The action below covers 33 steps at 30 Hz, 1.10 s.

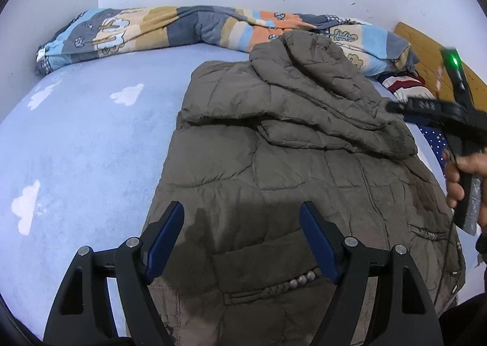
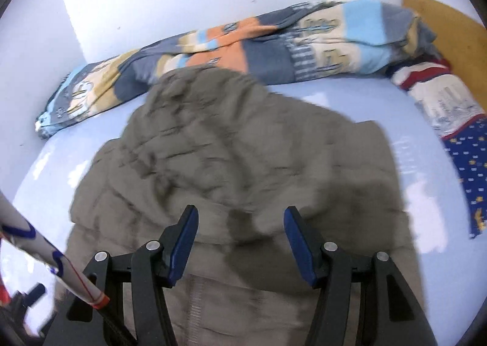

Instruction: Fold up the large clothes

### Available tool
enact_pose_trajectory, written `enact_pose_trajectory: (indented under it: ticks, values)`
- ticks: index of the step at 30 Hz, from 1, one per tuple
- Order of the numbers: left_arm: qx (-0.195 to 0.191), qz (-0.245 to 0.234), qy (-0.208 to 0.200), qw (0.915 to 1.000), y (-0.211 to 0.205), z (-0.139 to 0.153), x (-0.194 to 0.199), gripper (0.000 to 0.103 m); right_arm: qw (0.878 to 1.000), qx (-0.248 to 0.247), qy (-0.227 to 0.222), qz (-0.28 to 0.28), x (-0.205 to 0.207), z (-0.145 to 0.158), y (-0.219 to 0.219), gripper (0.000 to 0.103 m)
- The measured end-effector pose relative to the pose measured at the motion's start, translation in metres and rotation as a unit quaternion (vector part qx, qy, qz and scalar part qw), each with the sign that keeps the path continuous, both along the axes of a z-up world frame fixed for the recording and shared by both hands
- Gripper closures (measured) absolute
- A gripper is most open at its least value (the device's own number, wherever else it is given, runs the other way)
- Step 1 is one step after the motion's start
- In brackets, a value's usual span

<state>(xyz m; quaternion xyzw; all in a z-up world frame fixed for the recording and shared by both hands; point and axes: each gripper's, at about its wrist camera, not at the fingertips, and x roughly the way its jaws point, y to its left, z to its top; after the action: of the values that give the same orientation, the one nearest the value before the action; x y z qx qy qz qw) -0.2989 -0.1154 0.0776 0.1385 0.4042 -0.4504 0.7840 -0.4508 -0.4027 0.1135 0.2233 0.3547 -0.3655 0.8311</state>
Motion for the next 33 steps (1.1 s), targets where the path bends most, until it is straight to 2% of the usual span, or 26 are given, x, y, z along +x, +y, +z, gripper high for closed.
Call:
enact_pose_trajectory:
  ticks: [3,6,8,10,13,16,18,21,25,28,31,33]
  values:
    - [0.016,0.001,0.010,0.9998,-0.003,-0.010,0.000,0.026,1.000,0.018,0.013,-0.022,-0.017,-0.011,-0.010,0.040]
    - [0.039,-0.001,0.023,0.9990,-0.008,-0.024,0.000,0.026,0.998,0.054,0.017,-0.037,-0.028,-0.037,-0.022,0.040]
    - [0.053,-0.002,0.020,0.9984,-0.011,-0.031,-0.001,0.026,0.996,0.080,0.025,-0.038,-0.026,-0.054,-0.029,0.040]
    - [0.067,-0.004,0.015,0.9977,-0.013,-0.037,-0.002,0.026,0.995,0.083,0.027,-0.037,-0.027,-0.061,-0.031,0.040]
    - [0.063,-0.007,0.016,0.9979,-0.012,-0.034,-0.003,0.026,0.996,0.081,0.020,-0.032,-0.035,-0.051,-0.025,0.040]
    - [0.050,-0.004,0.021,0.9985,-0.006,-0.028,-0.003,0.026,0.997,0.071,-0.018,-0.023,-0.058,-0.025,-0.006,0.040]
    - [0.046,-0.003,0.021,0.9987,-0.002,-0.025,-0.002,0.026,0.997,0.069,-0.039,-0.014,-0.083,-0.012,0.013,0.040]
    - [0.040,0.002,0.025,0.9989,0.003,-0.022,-0.003,0.026,0.997,0.063,-0.043,-0.014,-0.123,-0.007,0.042,0.039]
    - [0.038,0.001,0.022,0.9990,0.015,-0.019,-0.010,0.026,0.995,0.074,-0.046,-0.048,-0.196,-0.017,0.075,0.039]
    - [0.037,-0.002,0.012,0.9992,0.028,-0.017,-0.020,0.026,0.992,0.082,-0.050,-0.079,-0.244,-0.026,0.084,0.039]
    - [0.035,0.001,0.012,0.9993,0.047,-0.016,-0.026,0.026,0.986,0.103,-0.072,-0.112,-0.296,-0.035,0.098,0.039]
    - [0.034,0.013,0.016,0.9992,0.062,-0.016,-0.025,0.026,0.983,0.107,-0.066,-0.130,-0.324,-0.046,0.102,0.038]
